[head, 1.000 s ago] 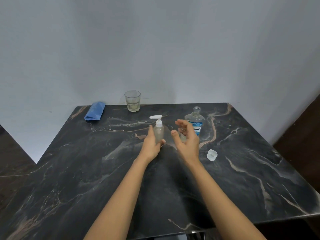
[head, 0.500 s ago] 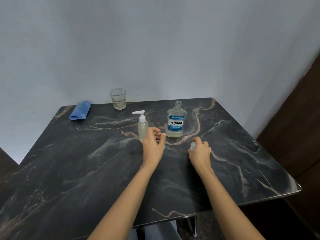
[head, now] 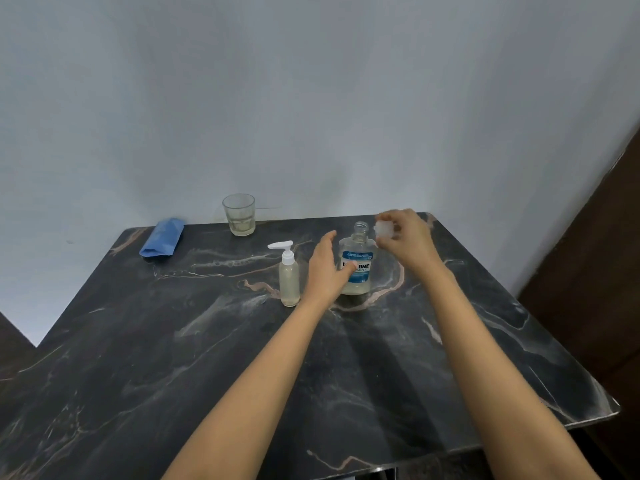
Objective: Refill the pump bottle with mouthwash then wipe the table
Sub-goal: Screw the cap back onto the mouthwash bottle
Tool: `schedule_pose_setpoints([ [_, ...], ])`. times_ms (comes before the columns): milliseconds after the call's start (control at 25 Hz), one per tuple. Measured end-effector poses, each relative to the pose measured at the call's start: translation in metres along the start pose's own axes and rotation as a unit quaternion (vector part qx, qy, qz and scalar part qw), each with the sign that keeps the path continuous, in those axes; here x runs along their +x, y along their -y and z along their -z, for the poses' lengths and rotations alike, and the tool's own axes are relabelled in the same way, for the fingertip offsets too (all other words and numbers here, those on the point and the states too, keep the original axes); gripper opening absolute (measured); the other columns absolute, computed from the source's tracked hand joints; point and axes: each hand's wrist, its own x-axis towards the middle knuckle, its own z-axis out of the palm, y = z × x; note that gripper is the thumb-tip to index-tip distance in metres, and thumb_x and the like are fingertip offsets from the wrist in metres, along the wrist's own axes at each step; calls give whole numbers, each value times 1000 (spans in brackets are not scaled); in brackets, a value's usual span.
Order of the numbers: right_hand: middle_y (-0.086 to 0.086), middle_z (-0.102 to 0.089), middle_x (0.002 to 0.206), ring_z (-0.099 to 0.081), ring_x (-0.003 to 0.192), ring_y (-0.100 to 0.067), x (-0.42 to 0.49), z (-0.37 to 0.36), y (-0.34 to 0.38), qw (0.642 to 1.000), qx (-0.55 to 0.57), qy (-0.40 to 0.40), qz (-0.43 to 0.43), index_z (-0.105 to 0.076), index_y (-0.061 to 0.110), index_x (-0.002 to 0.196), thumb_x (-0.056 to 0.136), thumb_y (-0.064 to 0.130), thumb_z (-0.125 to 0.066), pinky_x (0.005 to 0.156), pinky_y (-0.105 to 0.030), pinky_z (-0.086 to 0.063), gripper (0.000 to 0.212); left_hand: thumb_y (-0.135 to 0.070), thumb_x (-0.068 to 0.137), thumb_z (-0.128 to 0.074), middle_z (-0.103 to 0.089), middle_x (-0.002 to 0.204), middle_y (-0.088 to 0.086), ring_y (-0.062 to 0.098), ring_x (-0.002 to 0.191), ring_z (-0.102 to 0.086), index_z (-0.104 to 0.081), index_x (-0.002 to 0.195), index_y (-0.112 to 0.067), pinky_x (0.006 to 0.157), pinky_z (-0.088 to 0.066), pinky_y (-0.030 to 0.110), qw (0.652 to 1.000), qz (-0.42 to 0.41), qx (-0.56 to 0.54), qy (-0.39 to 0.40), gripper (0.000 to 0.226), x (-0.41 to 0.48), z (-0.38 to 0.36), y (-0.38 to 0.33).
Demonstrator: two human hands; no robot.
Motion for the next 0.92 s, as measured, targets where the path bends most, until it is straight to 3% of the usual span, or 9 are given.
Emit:
schedule_pose_setpoints([
  [120, -7, -53, 115, -53, 100, -22, 25, 4, 20, 991, -90, 83, 52, -54, 16, 124, 79, -2, -62, 87, -37, -50, 49, -20, 86, -72, -41, 149, 7, 22, 136, -39, -34, 146, -13, 107, -34, 33, 999, -2, 34, 8, 72, 13, -4, -10],
  [200, -6, -57, 107, -56, 92, -23, 37, 2, 33, 976, -152, 126, 89, -56, 17, 112, 81, 1, -56, 79, -39, -52, 35, -21, 87, -70, -46, 145, 7, 22, 132, -44, -39, 144, -14, 103, -38, 32, 999, -3, 40, 21, 65, 20, -5, -13],
  [280, -5, -58, 103, -57, 89, -23, 46, 0, 43, 954, -215, 173, 116, -62, 18, 98, 81, 1, -52, 76, -38, -53, 26, -18, 88, -69, -53, 137, 7, 22, 125, -51, -47, 137, -14, 97, -41, 29, 998, -9, 48, 30, 54, 22, -4, -10],
  [400, -4, -60, 101, -59, 88, -23, 54, 0, 47, 924, -263, 241, 139, -65, 18, 92, 77, -5, -54, 68, -34, -53, 31, -11, 89, -66, -59, 129, 7, 21, 119, -55, -54, 130, -14, 98, -44, 32, 998, -21, 52, 24, 43, 22, -3, -4],
  [520, -3, -63, 97, -60, 84, -21, 58, 5, 48, 921, -268, 244, 139, -69, 18, 93, 74, -5, -60, 62, -29, -49, 32, -7, 89, -65, -62, 125, 5, 19, 116, -58, -57, 126, -14, 97, -45, 30, 999, -15, 33, 9, 39, 22, -4, -1],
  [680, -5, -67, 80, -64, 65, -20, 62, 3, 49, 930, -260, 249, 70, -67, 10, 85, 74, 27, -73, 58, -29, -50, 21, -7, 89, -65, -62, 127, 6, 20, 119, -58, -57, 126, -14, 96, -46, 30, 1000, 1, 12, 2, 38, 21, -6, -1],
  [800, -7, -68, 70, -65, 62, -22, 64, 1, 47, 906, -345, 237, 66, -63, 6, 75, 79, 63, -60, 62, -32, -51, 57, -9, 91, -64, -61, 130, 7, 21, 122, -57, -55, 129, -14, 98, -47, 34, 1000, 7, 22, 3, 40, 19, -7, -4],
  [840, -5, -67, 75, -65, 68, -21, 65, 3, 45, 911, -333, 233, 76, -64, 8, 80, 78, 63, -61, 66, -34, -52, 55, -10, 91, -64, -60, 131, 7, 21, 122, -56, -55, 129, -14, 98, -47, 35, 1000, 6, 29, 3, 39, 19, -6, -4],
  [920, -1, -64, 93, -62, 83, -19, 64, 10, 43, 924, -254, 271, 93, -64, 19, 104, 76, 40, -72, 74, -36, -54, 35, -10, 92, -62, -60, 130, 7, 22, 121, -57, -55, 129, -15, 98, -48, 37, 999, -6, 41, 8, 38, 20, -5, -4],
])
